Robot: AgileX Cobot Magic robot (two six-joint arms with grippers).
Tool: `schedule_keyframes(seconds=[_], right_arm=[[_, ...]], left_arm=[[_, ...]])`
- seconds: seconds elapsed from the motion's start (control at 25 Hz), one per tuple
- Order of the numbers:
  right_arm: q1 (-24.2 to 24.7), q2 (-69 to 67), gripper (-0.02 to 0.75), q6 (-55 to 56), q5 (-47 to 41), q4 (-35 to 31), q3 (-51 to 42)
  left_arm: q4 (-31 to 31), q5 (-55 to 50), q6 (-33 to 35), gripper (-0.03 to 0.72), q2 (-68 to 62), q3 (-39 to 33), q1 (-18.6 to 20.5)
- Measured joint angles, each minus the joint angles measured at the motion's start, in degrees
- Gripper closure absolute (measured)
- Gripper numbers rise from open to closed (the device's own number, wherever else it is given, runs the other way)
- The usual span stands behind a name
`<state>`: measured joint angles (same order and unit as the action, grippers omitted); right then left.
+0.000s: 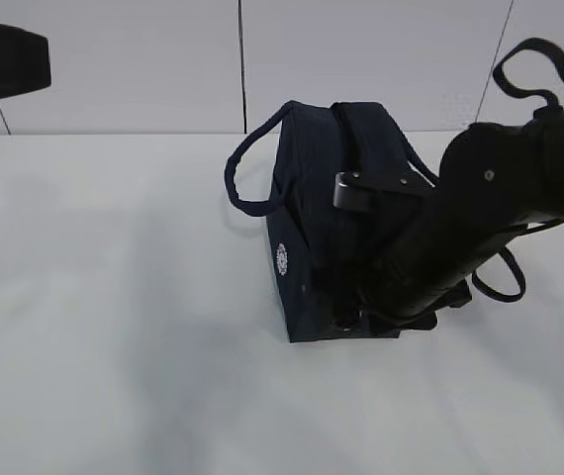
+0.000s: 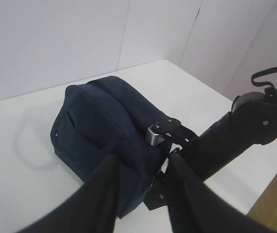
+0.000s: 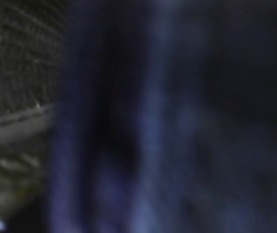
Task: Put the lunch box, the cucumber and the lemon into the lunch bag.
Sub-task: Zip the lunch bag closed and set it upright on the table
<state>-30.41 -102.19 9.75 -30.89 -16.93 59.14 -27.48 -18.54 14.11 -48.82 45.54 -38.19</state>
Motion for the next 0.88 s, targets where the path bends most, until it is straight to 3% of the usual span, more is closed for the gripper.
schedule_keyframes(seconds=[0.32, 0.6, 0.88], right_arm=[[0.00, -1.13, 0.282, 0.25, 1.62, 0.00, 0.00], [0.00, -2.00, 0.409, 0.35, 1.11, 0.42, 0.00], [0.00, -2.03, 0.442, 0.46, -0.02, 1.41, 0.00]], left_arm=[[0.00, -1.21, 0.00, 0.447, 0.00, 0.00, 0.00], [0.00, -1.29, 0.00, 0.447, 0.00, 0.00, 0.00], [0.00, -1.47, 0.00, 0.447, 0.00, 0.00, 0.00]])
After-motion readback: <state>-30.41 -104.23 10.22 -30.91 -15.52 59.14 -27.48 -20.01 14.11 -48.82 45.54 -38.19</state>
